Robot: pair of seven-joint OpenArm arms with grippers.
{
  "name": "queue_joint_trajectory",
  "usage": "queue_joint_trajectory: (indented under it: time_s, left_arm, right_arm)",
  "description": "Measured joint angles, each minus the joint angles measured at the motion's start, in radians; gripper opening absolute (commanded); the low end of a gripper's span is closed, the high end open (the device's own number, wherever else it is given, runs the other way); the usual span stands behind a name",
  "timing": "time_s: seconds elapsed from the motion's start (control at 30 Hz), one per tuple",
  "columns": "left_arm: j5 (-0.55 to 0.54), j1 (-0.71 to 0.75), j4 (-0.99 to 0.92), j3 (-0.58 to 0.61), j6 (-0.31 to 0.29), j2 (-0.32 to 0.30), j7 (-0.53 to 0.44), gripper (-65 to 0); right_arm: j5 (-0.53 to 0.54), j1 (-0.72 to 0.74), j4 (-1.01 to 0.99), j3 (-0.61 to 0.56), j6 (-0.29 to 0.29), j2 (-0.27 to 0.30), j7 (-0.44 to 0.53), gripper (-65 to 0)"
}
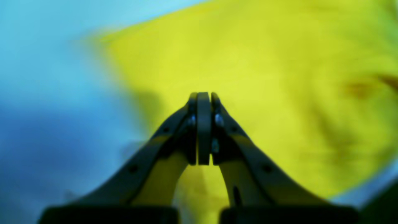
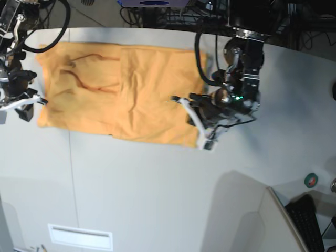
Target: Layout the t-shirt on the table in an organized manner, then fold the t-shirt properly
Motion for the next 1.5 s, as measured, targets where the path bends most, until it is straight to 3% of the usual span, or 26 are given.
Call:
queue_joint_trajectory:
  time_s: [0.17, 0.23, 0.37, 0.47, 0.53, 0.63, 0.83, 1.0, 1.1, 1.23, 1.3, 1.5]
  left_arm:
    - [-0.008, 0.038, -0.005, -0.251, -0.011, -0.066, 0.003, -65.0]
    - [-0.009, 0.058, -0.003, -0.296, -0.009, -0.1, -0.042, -65.0]
    - [-0.008, 0.136, -0.013, -0.328, -0.011, -0.145, -0.129, -65.0]
    - [-0.009, 0.15, -0.079, -0.327, -0.011, -0.145, -0.187, -65.0]
    - [-0.012, 0.148, -0.128, -0.326, -0.011, -0.142, -0.222, -65.0]
    - [-0.016, 0.149, -0.177, -0.325, -0.011, -0.138, -0.247, -65.0]
    - [-0.012, 0.143, -0.183, -0.201, -0.011, -0.148, -0.319, -65.0]
    - [-0.016, 0.14, -0.184, -0.141, -0.019, -0.136, -0.32, -65.0]
    - [-0.016, 0.134, -0.194, -0.105, -0.011, -0.145, -0.369, -65.0]
    - [-0.032, 0.106, -0.271, -0.068, -0.023, -0.141, -0.419, -65.0]
    - [-0.057, 0.09, -0.294, -0.062, -0.021, -0.142, -0.426, -65.0]
    - [-0.227, 0.099, -0.331, -0.057, -0.023, -0.163, -0.467, -65.0]
  right_arm:
    - [-0.002, 0.034, -0.069, 0.114, -0.004, -0.101, -0.011, -34.1]
    - [-0.001, 0.041, -0.092, 0.136, -0.005, -0.102, -0.004, -29.6]
    - [0.036, 0.047, -0.183, 0.152, 0.002, -0.088, -0.005, -29.6]
    - [0.228, 0.036, -0.276, 0.168, -0.003, -0.039, -0.016, -29.6]
    - [0.358, 0.033, -0.326, 0.167, -0.004, 0.015, -0.11, -29.6]
    - [0.464, 0.038, -0.394, 0.166, -0.004, 0.108, -0.226, -29.6]
    - [0.486, 0.083, -0.533, 0.156, -0.003, 0.2, -0.383, -29.6]
    - [0.49, 0.094, -0.639, 0.131, 0.192, 0.257, -0.401, -29.6]
    - [0.431, 0.101, -0.664, 0.041, 0.286, 0.289, -0.34, -29.6]
    - [0.396, 0.117, -0.694, -0.055, 0.409, 0.283, -0.244, -29.6]
    - [0.393, 0.113, -0.699, -0.079, 0.434, 0.278, -0.225, -29.6]
    - [0.388, 0.114, -0.699, -0.09, 0.433, 0.28, -0.227, -29.6]
